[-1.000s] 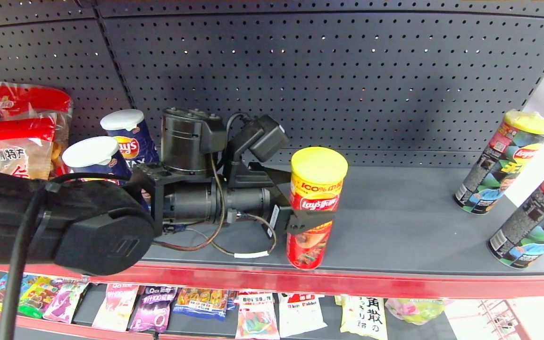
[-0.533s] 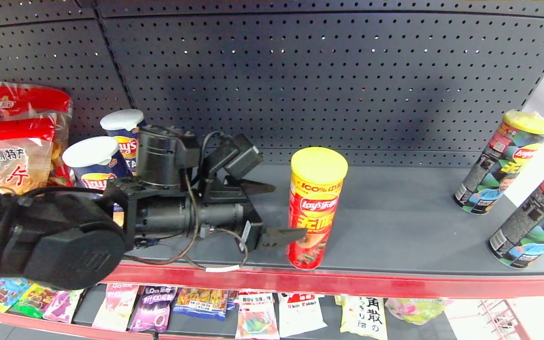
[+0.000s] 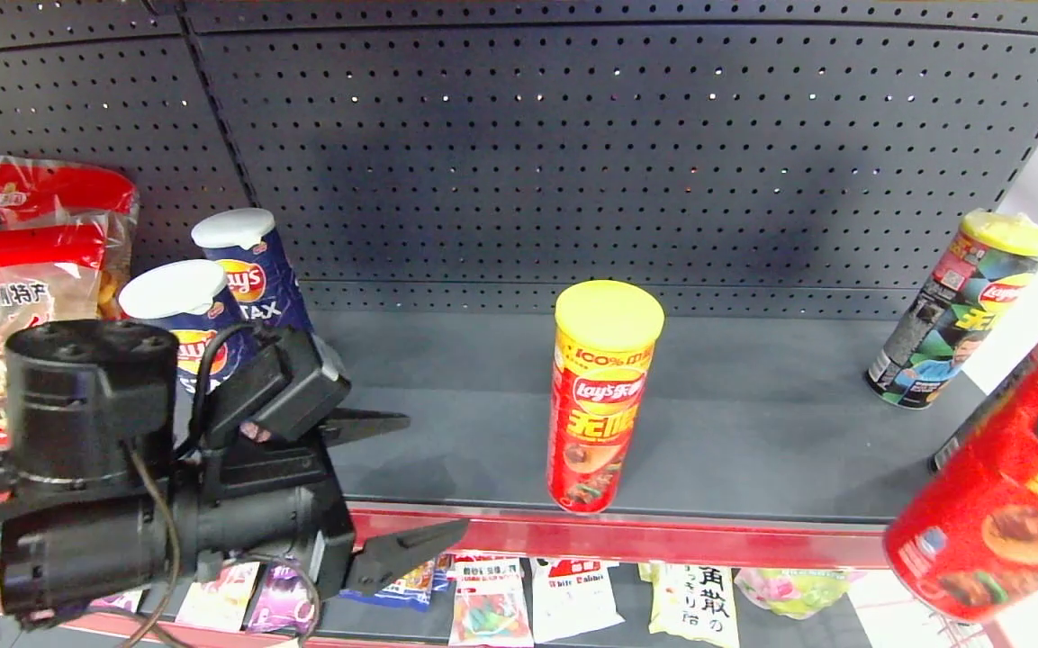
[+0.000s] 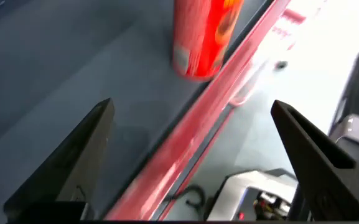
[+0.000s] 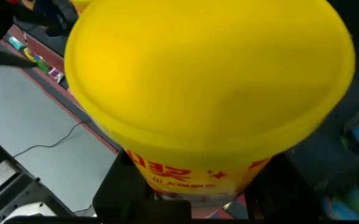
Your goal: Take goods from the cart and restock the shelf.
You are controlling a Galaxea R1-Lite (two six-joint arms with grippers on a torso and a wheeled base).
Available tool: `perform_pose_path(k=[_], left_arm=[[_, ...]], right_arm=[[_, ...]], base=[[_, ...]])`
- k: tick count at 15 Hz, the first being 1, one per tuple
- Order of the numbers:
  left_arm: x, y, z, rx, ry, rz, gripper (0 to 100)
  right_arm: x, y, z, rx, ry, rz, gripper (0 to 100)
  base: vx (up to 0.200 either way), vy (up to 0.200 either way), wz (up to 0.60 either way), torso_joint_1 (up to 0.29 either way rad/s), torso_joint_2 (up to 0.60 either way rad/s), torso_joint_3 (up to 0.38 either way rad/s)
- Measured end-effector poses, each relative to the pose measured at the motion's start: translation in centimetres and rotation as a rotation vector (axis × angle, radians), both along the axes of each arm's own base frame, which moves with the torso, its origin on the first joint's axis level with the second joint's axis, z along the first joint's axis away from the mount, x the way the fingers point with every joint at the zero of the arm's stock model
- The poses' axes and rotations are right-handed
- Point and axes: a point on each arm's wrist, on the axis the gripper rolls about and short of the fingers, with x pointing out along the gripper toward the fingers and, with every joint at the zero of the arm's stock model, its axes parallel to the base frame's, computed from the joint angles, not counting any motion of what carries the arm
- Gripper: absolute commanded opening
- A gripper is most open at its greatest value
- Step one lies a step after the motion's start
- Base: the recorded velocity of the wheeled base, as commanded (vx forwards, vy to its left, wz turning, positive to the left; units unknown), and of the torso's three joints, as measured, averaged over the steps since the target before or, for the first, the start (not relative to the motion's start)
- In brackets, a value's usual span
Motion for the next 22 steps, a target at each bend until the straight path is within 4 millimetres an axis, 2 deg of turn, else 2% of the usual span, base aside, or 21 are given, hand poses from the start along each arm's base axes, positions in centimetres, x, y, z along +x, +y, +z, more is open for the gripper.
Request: perform_pose_path(k=[3,7,10,12,16,19,22], left_arm=[[-2.9,1.8,-0.5,0.017,-0.001,0.028,100],[-5.3,3.2,-0.6,-0.001,-0.021,0.027,100],[-6.7,4.1,-1.1,-0.005,-0.025,0.036,100],[-7.8,4.8,-1.6,0.005,0.011,0.045,100],[-8.9,5.5,-1.5,-0.001,0.010,0.051,100],[-9.1,5.7,-1.4,-0.009,-0.002,0.054,100],[-9.2,5.8,-1.4,-0.011,-0.006,0.055,100]], right_arm=[[6.7,2.1,1.7,-0.003,-0.014,0.090,0],[15.9,5.9,1.5,-0.001,-0.028,0.170,0],[20.3,9.3,0.7,-0.005,-0.014,0.235,0],[22.4,11.1,0.0,-0.009,-0.008,0.267,0],[25.2,13.2,-1.7,-0.019,0.016,0.294,0],[26.5,13.9,-2.7,-0.027,0.030,0.299,0],[26.9,14.4,-3.4,-0.031,0.044,0.307,0]], base=[[0.000,0.000,0.00,0.000,0.00,0.000],[0.000,0.000,0.00,0.000,0.00,0.000],[0.000,0.000,0.00,0.000,0.00,0.000],[0.000,0.000,0.00,0.000,0.00,0.000],[0.000,0.000,0.00,0.000,0.00,0.000],[0.000,0.000,0.00,0.000,0.00,0.000],[0.000,0.000,0.00,0.000,0.00,0.000]])
